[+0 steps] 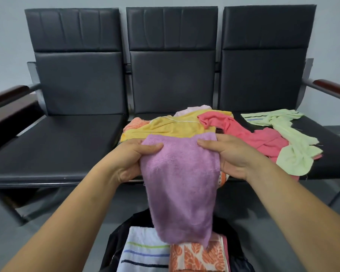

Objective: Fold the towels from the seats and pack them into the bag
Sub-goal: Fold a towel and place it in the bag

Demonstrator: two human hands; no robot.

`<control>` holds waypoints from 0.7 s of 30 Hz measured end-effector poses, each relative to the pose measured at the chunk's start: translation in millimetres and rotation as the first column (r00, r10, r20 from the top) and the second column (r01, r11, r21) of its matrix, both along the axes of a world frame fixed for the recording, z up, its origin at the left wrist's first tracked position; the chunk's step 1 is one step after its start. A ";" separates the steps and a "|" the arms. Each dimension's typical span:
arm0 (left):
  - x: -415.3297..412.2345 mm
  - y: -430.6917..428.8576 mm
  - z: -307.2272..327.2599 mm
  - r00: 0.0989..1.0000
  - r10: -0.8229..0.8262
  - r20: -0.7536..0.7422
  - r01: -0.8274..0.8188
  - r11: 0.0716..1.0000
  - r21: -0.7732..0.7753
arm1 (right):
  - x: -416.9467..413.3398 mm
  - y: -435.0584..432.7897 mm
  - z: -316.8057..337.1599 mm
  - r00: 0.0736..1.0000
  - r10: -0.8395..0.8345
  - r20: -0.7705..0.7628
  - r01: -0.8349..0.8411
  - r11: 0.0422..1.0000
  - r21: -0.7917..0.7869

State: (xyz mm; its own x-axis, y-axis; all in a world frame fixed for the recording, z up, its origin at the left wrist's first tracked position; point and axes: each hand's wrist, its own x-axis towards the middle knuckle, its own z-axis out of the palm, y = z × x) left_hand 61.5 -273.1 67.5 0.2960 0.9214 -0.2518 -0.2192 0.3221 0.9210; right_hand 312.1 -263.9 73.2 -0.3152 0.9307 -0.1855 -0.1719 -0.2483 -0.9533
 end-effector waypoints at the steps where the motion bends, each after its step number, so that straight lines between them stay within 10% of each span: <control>1: -2.3 0.2 0.5 0.998 0.009 -0.056 -0.009 1.000 0.000 | -0.6 0.0 1.5 0.999 -0.015 -0.030 0.014 0.999 -0.033; 5: -11.4 0.3 4.4 0.968 -0.007 -0.250 0.023 0.998 0.061 | -3.1 0.5 7.3 0.976 -0.074 -0.205 0.030 0.978 -0.209; 9: -18.1 3.7 6.4 0.999 0.027 0.044 -0.031 0.993 0.114 | 0.0 0.9 14.3 0.915 -0.047 -0.400 -0.015 0.988 -0.152; 17: -15.1 1.7 5.3 0.971 0.207 -0.119 -0.140 0.899 0.416 | 9.4 6.7 8.9 0.990 -0.137 0.037 0.131 0.982 0.137; 21: -8.5 -1.6 10.4 0.944 0.281 -0.171 -0.176 0.870 0.460 | 9.0 6.8 12.5 0.985 -0.128 -0.115 0.140 0.985 0.099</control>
State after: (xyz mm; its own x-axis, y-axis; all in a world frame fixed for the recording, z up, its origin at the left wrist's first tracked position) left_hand 52.9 -274.7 77.9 0.0475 0.9870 0.1537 -0.0078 -0.1535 0.9881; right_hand 321.0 -257.2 85.7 -0.1993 0.9784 -0.0548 -0.2998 -0.1141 -0.9472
